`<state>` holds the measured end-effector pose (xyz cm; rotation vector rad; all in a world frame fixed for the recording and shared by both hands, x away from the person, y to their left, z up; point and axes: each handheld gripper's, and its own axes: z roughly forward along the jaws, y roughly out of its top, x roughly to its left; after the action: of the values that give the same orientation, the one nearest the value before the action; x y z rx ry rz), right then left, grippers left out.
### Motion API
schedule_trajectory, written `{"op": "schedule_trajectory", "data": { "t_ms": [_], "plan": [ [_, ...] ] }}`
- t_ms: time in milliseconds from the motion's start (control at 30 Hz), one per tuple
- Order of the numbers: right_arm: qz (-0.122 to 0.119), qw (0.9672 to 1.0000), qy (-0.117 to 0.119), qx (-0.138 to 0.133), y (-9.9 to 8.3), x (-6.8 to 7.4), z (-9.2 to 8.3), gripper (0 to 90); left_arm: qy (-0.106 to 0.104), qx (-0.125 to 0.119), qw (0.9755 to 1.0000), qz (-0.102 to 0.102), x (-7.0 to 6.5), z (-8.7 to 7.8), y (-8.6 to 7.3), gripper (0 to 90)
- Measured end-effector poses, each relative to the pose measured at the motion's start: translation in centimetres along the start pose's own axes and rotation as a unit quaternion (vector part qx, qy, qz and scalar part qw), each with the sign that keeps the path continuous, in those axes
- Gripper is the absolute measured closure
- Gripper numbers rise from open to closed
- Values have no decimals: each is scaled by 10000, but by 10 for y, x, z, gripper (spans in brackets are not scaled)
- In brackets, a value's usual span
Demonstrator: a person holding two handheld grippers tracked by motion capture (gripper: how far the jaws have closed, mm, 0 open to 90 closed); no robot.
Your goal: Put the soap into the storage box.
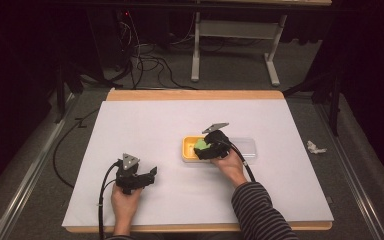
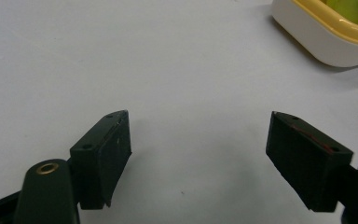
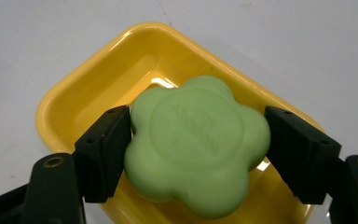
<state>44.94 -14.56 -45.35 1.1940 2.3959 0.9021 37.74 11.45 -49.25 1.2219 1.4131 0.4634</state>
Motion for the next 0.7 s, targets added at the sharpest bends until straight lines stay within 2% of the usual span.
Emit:
{"op": "schedule_trajectory", "data": {
  "t_ms": [67,267,333,533,567,700],
  "plan": [
    [75,10000,-19,-13,-1,-2,0,261,-8,6,10000,11,0,0,0,227],
    [34,10000,-43,-63,-2,-1,-4,262,-14,6,10000,11,0,0,0,229],
    [99,9997,-8,-219,-1,-2,-8,257,-3,-16,10000,2,-1,0,0,230],
    [43,9992,3,-404,-1,-2,-19,266,-31,-56,10000,56,-1,-2,-1,230],
    [84,9987,14,-501,-1,-2,-25,269,-36,-57,10000,57,-1,-2,-1,230],
    [126,9981,43,-595,-1,-4,-29,274,-42,-83,9999,39,-2,-2,-1,231]
  ]
}}
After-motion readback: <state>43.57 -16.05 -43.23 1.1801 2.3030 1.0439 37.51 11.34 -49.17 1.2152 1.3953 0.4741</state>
